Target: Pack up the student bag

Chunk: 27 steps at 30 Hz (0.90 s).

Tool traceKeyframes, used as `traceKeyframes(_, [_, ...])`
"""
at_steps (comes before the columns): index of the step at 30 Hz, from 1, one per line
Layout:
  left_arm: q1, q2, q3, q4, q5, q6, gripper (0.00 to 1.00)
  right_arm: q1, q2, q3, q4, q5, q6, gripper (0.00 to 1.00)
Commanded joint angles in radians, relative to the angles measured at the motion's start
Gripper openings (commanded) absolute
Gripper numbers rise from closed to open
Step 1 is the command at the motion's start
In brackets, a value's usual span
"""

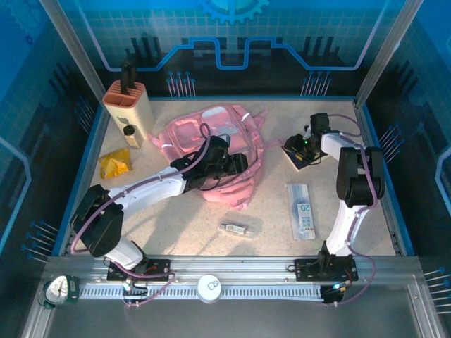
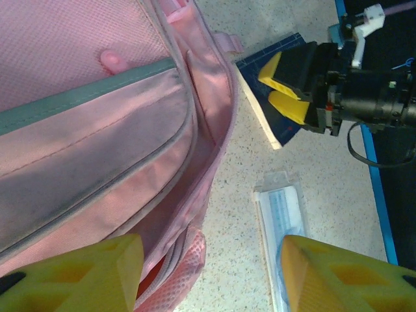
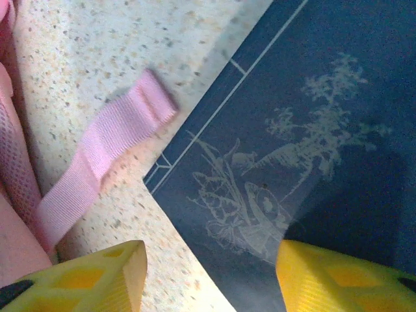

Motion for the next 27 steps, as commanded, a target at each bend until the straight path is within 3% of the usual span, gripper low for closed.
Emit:
traceKeyframes(1, [-0.008,0.029,0.052,0.02,0.014,0.006,0.59,0.039,0.057,0.018,-0.072,-0.005,-0.015,0.56])
traceKeyframes(20, [-0.022,0.032,0.033,0.014,-0.007,-0.003,0.59,0.074,-0.293,-0.389,-0.11,-0.054,-0.075,0.52])
traceKeyframes(23, [-0.031,0.037,0.044,0.014,-0.013,-0.005,0.59,0.073,-0.349,-0.413,-0.123,-0.017,-0.097,0.52])
traceKeyframes(27, [-0.051,0.065,0.088,0.003,-0.021,0.0,0.59,0.063,-0.405,-0.38,-0.129,-0.063,-0.111,0.56])
